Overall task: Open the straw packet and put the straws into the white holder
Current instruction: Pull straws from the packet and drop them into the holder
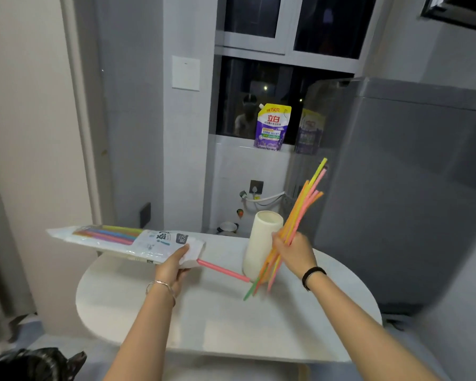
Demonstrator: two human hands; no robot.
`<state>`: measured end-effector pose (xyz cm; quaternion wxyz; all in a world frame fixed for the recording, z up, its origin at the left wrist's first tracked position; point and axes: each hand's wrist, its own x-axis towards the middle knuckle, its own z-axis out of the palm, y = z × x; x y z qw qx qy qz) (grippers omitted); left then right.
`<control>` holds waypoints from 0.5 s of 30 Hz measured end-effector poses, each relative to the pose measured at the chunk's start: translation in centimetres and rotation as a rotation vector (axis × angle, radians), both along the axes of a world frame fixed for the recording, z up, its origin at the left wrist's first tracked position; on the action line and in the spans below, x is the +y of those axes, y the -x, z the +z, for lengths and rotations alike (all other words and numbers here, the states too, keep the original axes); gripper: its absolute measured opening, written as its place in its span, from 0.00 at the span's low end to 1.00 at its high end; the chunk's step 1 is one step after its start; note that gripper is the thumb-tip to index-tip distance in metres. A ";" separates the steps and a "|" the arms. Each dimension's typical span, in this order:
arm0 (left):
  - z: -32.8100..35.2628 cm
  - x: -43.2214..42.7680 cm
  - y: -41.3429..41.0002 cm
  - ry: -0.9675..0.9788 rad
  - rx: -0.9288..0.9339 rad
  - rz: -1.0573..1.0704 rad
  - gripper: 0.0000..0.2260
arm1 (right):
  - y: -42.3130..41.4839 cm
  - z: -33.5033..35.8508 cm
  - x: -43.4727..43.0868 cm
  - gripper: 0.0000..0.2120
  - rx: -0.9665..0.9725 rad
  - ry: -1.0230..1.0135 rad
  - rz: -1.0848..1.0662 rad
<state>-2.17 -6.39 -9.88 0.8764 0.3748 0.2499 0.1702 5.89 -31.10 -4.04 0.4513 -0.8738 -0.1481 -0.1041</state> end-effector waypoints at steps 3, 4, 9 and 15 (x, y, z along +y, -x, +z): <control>0.4 0.0 0.3 0.003 -0.014 -0.006 0.20 | 0.8 -3.8 0.8 0.16 0.097 0.163 0.009; 0.5 0.0 0.3 0.001 -0.018 -0.005 0.20 | 1.0 -4.9 1.0 0.15 0.125 0.188 0.013; 0.6 -0.1 0.3 0.015 -0.032 -0.015 0.21 | 1.6 -7.4 1.4 0.15 0.198 0.172 0.021; 0.4 0.0 -0.4 0.024 -0.043 -0.025 0.21 | -0.4 -1.5 0.4 0.13 0.079 -0.191 0.018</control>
